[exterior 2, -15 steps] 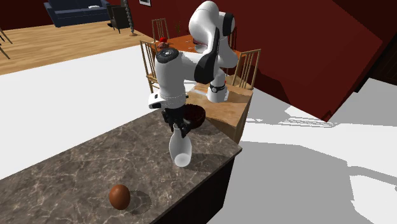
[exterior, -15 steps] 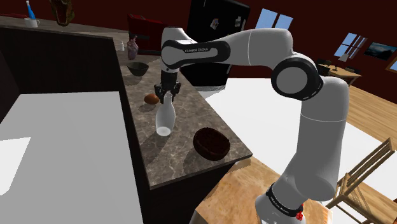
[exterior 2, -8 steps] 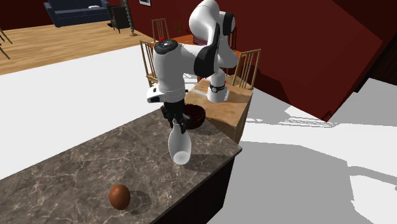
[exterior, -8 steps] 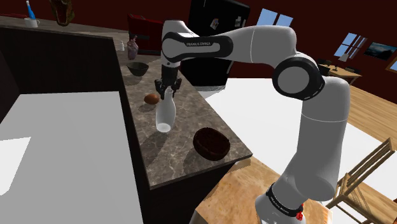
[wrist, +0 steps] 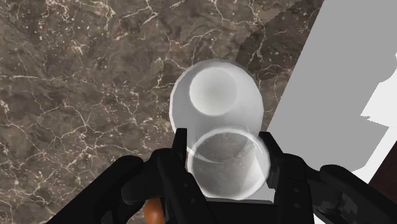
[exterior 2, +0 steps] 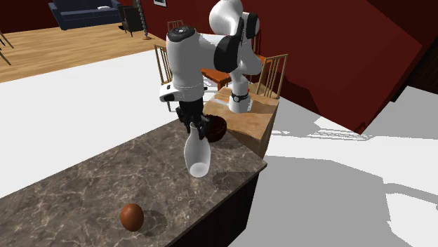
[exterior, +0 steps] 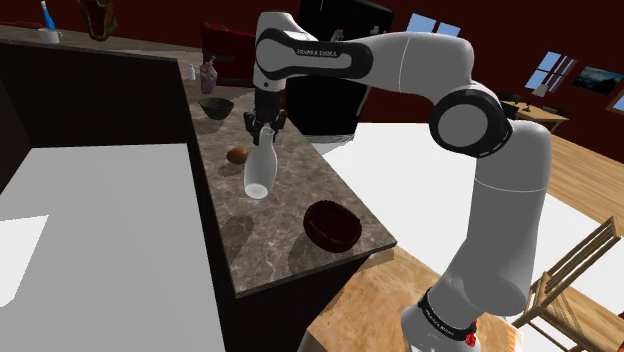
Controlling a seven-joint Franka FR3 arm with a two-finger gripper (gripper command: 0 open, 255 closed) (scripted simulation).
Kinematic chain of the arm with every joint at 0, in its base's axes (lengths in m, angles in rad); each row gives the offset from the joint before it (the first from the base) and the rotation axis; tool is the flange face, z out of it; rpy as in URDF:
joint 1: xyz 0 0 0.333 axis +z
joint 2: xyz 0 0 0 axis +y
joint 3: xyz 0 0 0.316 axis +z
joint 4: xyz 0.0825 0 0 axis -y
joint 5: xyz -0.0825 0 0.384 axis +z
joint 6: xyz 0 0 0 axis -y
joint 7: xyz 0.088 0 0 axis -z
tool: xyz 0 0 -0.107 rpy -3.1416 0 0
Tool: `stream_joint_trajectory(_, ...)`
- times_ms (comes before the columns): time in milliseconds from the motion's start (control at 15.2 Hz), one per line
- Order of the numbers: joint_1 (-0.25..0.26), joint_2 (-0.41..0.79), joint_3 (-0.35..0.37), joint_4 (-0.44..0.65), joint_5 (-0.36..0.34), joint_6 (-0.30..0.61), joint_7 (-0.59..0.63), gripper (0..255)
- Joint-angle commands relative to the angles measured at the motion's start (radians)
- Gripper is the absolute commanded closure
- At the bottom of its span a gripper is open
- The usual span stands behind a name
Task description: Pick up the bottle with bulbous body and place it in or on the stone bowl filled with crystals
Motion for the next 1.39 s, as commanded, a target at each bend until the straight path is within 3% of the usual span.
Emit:
stream_joint_trajectory(0, 0.0, 0.002, 0.0, 0.034, 0.0, -0.032, 0.0, 255)
stream_joint_trajectory(1122, 0.006, 0.083, 0.0, 0.392, -0.003, -0.309, 0.0, 255)
stream_joint_trajectory(1188, 0.006, 0.086, 0.0, 0.402, -0.003, -0.316, 0.0, 255)
stream_joint_trajectory(1320, -0.006, -0.029, -0.002, 0.246, 0.002, -0.275, -0.011, 255)
